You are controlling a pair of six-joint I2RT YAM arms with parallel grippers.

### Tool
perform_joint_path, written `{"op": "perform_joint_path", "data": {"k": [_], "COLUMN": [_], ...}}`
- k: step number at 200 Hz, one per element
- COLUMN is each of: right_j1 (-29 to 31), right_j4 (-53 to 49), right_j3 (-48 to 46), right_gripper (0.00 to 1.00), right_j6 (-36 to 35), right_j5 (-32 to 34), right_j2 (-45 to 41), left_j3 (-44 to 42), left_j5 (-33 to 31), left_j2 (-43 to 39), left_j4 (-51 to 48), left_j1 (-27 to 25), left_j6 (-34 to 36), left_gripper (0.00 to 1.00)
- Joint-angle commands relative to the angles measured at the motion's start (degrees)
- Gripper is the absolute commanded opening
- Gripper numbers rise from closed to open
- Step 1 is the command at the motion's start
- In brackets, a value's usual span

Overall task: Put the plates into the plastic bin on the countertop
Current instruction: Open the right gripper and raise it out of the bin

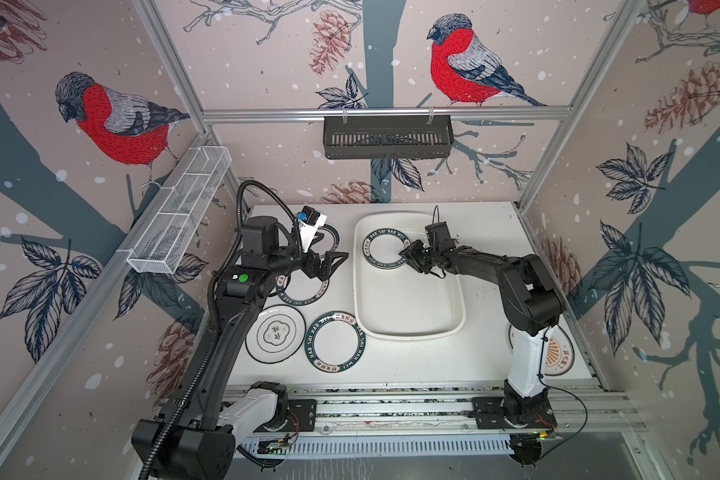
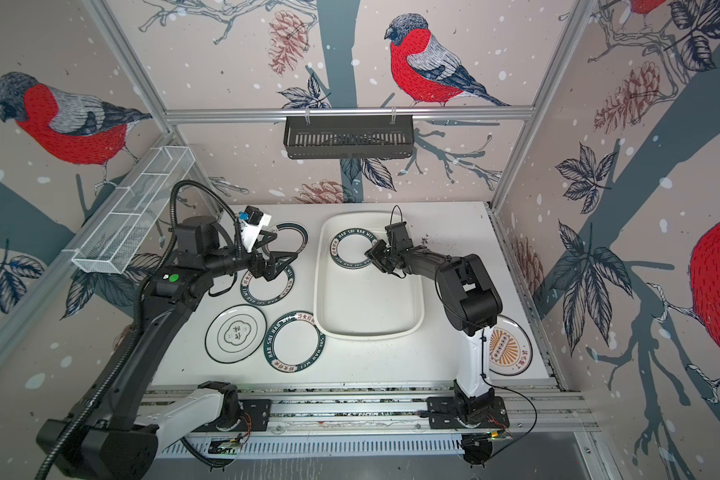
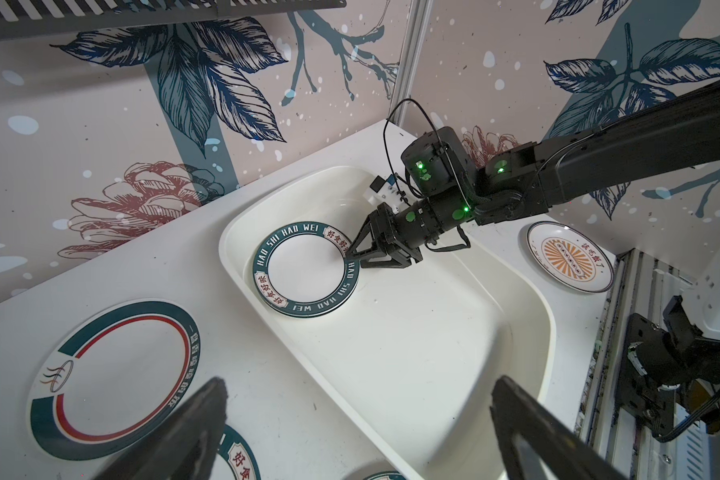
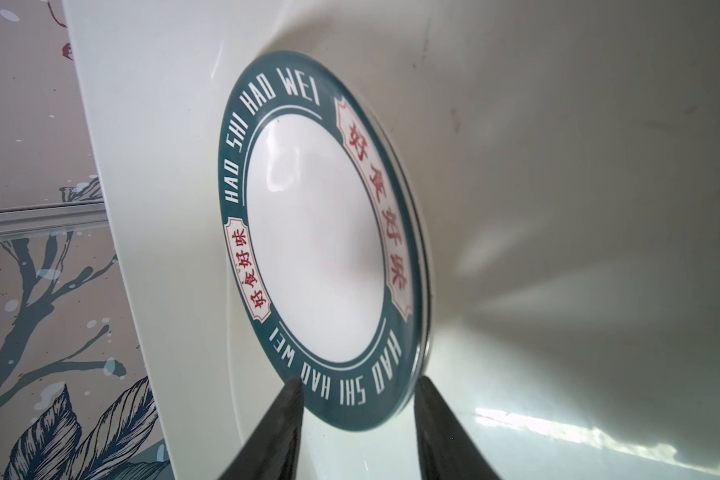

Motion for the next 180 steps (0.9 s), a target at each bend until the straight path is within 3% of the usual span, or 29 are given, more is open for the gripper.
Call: {"op": "perform_joint_path", "data": {"k": [1,55,109,180], "right_j1": [0.3,0.9,2.2,-0.6], "right_j4": [-1.3,-4.4,-9.5,-20.0], "right_j3": [0.7,2.3,1.9,-8.0], "right_gripper": [0.46,0.46,0.46,0.53], "right_j6": [-1.2,-3.1,-8.3,-13.9], "right_j5": [0.9,2.6,8.2,28.6], "right_j2": [-0.3,-3.3,-12.3,-30.0], "left_j3": [0.0,0.3,1.1,2.4], "left_j5": [1.1,1.0,2.2,2.2], "left_j2": [-0.2,-0.1,-0.1,1.3], "left_j4": [-0.1,-0.2,-1.8,-2.9], "left_j1": [-0.1,-0.1,-0.1,-0.1], "left_j6": [1.0,1.3,1.8,3.1], "left_gripper": [0.98,0.98,0.99,0.98]}}
